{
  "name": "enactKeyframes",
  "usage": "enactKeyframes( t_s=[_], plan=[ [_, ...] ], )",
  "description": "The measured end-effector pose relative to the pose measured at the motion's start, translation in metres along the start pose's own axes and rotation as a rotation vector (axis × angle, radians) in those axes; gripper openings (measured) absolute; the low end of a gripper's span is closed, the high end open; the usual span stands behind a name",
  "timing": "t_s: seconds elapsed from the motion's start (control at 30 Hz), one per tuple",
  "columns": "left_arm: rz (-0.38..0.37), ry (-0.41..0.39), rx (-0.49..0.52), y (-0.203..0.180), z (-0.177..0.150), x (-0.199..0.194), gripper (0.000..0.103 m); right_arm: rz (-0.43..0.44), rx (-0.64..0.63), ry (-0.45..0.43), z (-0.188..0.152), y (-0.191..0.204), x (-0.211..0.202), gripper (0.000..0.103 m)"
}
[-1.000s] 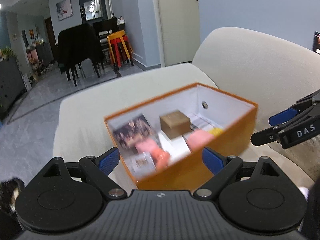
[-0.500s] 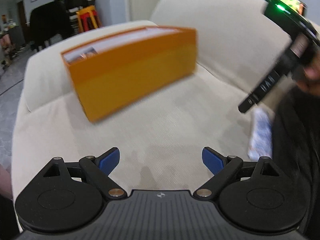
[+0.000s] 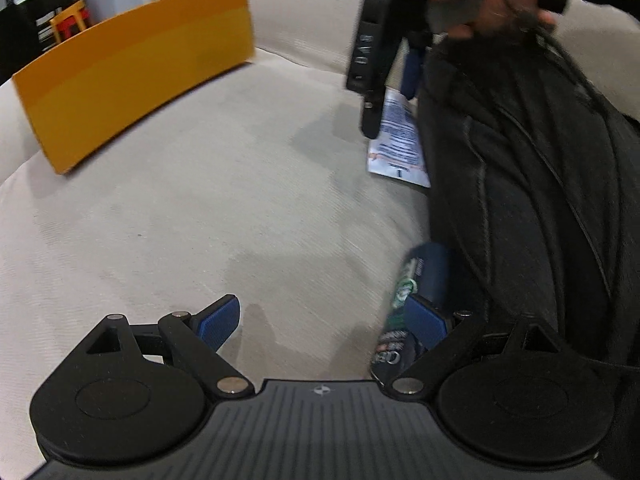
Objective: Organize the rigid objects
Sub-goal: 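Grasp the white bottle with the right tool while the left grasps the navy spray can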
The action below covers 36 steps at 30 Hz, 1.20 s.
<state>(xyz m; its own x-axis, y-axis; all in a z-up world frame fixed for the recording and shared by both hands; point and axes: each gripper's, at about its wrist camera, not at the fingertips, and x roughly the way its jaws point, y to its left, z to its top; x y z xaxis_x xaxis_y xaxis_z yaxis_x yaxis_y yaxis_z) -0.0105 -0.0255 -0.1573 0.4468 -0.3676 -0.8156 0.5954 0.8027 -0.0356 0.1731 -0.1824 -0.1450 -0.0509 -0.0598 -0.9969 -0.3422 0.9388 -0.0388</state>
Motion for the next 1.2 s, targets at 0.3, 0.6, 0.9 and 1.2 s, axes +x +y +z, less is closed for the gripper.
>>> enactKeyframes(
  t_s=[0.3,0.6,0.9,1.2],
  plan=[
    [-0.068,0.032,0.067,-0.011,0.006,-0.001,0.103,-0.005,-0.081,0.062,0.008,0.008,0.016,0.088],
    [-0.079,0.111,0.160,-0.027,0.005,0.014,0.074,-0.045,-0.154,0.082,0.007,0.026,0.023,0.089],
    [-0.011,0.086,0.023,-0.008,0.018,0.011,0.046,0.039,-0.282,-0.119,0.001,0.059,-0.003,0.044],
    [0.139,0.072,-0.110,0.019,0.013,0.002,0.057,0.051,-0.305,-0.208,-0.001,0.100,-0.023,0.069]
  ],
)
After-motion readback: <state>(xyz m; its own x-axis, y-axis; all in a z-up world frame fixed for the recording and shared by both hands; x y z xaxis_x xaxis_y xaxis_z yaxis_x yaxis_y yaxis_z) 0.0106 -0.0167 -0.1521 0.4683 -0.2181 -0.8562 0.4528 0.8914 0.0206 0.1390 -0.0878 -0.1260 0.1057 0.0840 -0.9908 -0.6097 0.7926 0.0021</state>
